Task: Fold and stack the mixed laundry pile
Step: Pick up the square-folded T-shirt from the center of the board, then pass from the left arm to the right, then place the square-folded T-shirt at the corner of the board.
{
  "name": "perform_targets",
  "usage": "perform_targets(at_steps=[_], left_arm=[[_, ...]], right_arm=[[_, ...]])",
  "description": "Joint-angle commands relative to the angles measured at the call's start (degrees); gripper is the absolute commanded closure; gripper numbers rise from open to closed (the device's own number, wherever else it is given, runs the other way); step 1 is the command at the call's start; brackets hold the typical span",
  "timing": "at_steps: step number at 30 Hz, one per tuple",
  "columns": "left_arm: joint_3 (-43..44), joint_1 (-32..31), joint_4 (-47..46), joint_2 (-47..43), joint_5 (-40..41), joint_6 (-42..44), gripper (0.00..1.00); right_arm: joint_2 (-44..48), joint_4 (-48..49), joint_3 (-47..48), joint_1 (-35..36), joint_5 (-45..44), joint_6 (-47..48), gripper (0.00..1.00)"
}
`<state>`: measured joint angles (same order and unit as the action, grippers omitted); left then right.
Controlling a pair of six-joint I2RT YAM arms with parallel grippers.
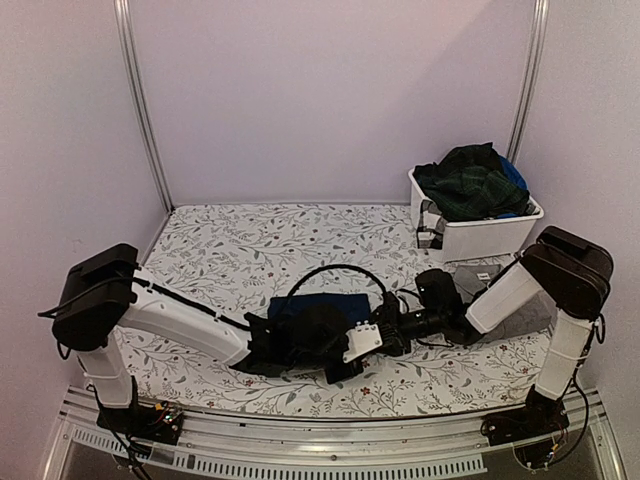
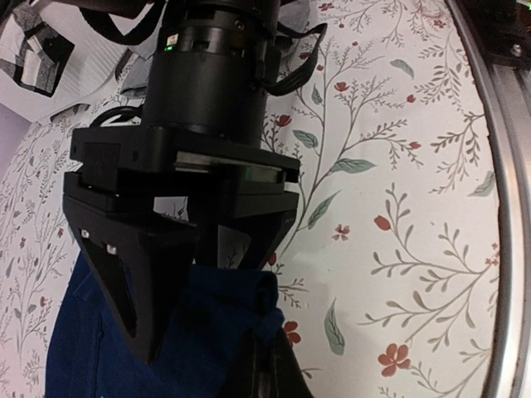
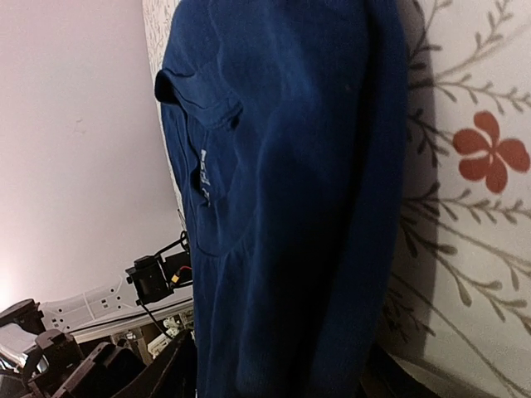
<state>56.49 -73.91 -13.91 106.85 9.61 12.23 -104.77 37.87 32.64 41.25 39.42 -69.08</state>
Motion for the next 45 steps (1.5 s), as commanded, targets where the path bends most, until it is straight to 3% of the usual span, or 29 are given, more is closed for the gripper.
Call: perform_targets(at_steps=[1, 7, 9, 13, 15, 17, 19, 23, 33, 34, 35, 45], left_arm=[[-0.7, -1.2, -1.9, -2.8, 0.2, 0.3, 1.0], [-0.7, -1.6, -2.0, -2.6, 0.4, 0.3, 1.0], [-1.0, -1.6, -2.1, -2.6, 0.7, 0.1, 1.0], [-1.5, -1.6, -2.5, -3.1, 2.3, -0.9, 0.98], [-2.4, -1.6, -3.4, -3.8, 3.2, -1.8, 0.82], [-3.3, -1.3, -4.0, -5.1, 4.3, -2.9, 0.61], [-4.3, -0.9, -4.3, -6.5, 4.7, -3.9, 0.51], [-6.6, 0.5, -5.4, -9.0, 5.1, -5.8, 0.4], [-8.6, 3.4, -7.1, -9.9, 2.4, -7.8, 0.21], [-8.7, 3.6, -7.1, -9.8, 2.1, -7.6, 0.08], [-8.7, 3.7, -7.1, -9.6, 1.8, -7.4, 0.01], [-9.5, 5.5, -8.0, -9.5, -0.6, -6.5, 0.0]], right_arm=[[-4.6, 3.3, 3.1, 0.4, -1.0, -2.2, 0.42], [-8.6, 3.9, 6.8, 0.5, -1.8, -3.7, 0.51], [-9.1, 3.6, 7.4, 0.4, -1.8, -3.5, 0.61], [-8.4, -4.0, 9.5, 0.5, -2.3, 1.0, 0.94], [-6.9, -9.8, 10.4, 0.4, -3.5, 4.5, 1.0], [-4.1, -16.2, 10.9, 0.3, -4.7, 9.2, 1.0], [-0.8, -22.3, 10.4, 0.1, -5.9, 13.1, 1.0], [8.7, -35.1, 9.5, -1.0, -7.9, 21.8, 1.0], [25.5, -67.0, 15.3, -5.6, -22.9, 38.3, 1.0], [26.4, -69.6, 16.7, -5.7, -24.3, 39.8, 1.0], [26.9, -72.0, 18.1, -5.7, -26.2, 40.9, 1.0], [30.7, -85.8, 26.9, -7.2, -39.0, 45.4, 1.0]])
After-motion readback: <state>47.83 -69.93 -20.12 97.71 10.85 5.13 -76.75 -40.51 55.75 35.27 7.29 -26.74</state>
